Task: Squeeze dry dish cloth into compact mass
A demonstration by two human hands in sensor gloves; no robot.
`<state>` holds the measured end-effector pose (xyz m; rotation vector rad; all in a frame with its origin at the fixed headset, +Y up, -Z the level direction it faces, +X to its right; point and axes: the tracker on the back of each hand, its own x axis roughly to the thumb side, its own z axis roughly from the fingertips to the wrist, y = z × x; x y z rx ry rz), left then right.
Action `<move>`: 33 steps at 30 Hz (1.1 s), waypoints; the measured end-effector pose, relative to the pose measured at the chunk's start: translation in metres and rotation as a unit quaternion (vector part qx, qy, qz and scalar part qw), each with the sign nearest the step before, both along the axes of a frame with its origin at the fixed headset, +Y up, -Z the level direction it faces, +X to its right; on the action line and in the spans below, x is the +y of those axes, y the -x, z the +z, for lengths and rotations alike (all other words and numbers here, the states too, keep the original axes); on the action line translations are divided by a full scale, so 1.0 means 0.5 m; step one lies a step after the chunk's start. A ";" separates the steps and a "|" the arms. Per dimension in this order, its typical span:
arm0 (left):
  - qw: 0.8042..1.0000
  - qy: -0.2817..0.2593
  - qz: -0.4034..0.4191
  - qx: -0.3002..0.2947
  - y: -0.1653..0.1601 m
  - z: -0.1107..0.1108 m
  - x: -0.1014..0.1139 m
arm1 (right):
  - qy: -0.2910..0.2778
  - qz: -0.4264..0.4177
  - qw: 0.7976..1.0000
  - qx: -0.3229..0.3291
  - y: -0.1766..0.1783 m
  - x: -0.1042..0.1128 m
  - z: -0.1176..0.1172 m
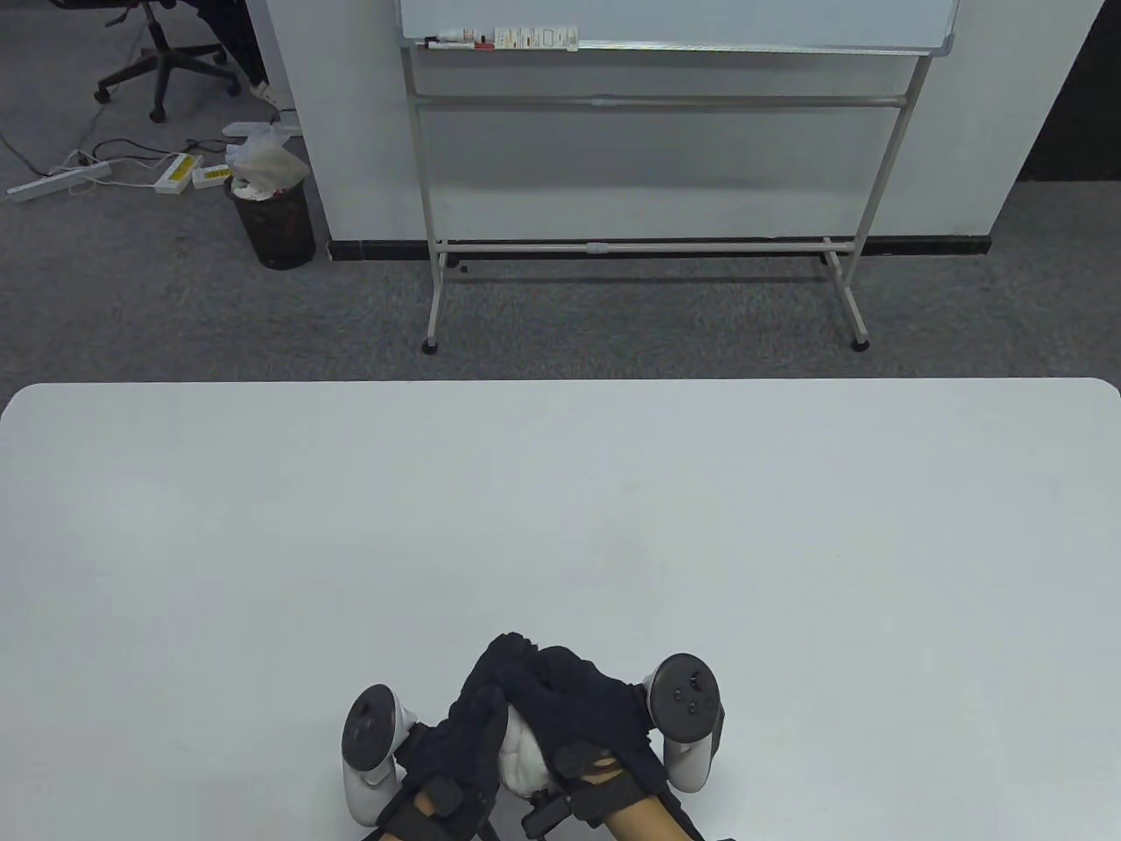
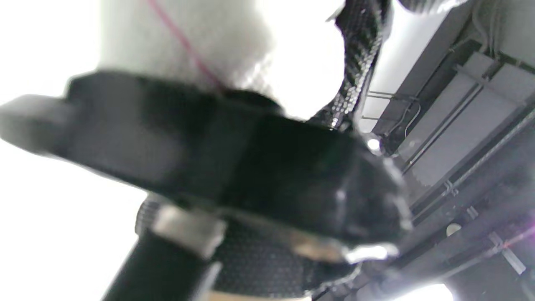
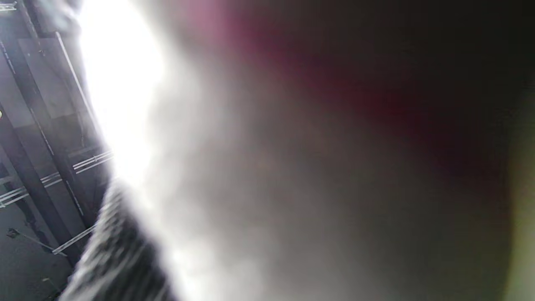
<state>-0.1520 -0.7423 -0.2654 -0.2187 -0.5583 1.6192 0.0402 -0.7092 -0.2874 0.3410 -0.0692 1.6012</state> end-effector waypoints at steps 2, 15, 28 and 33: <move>0.999 -0.019 -0.029 0.010 0.004 0.001 0.011 | 0.006 0.014 1.000 -0.025 -0.016 0.002 -0.004; 0.988 0.003 -0.149 0.033 0.007 -0.001 0.012 | 0.023 -0.053 0.996 0.069 -0.011 -0.021 -0.012; 0.981 0.074 -0.058 0.169 0.089 -0.018 -0.002 | -0.163 0.120 0.976 0.082 0.010 0.034 0.022; 0.990 0.091 -0.045 0.096 0.076 -0.024 -0.012 | -0.155 0.198 0.953 0.167 0.056 0.009 0.021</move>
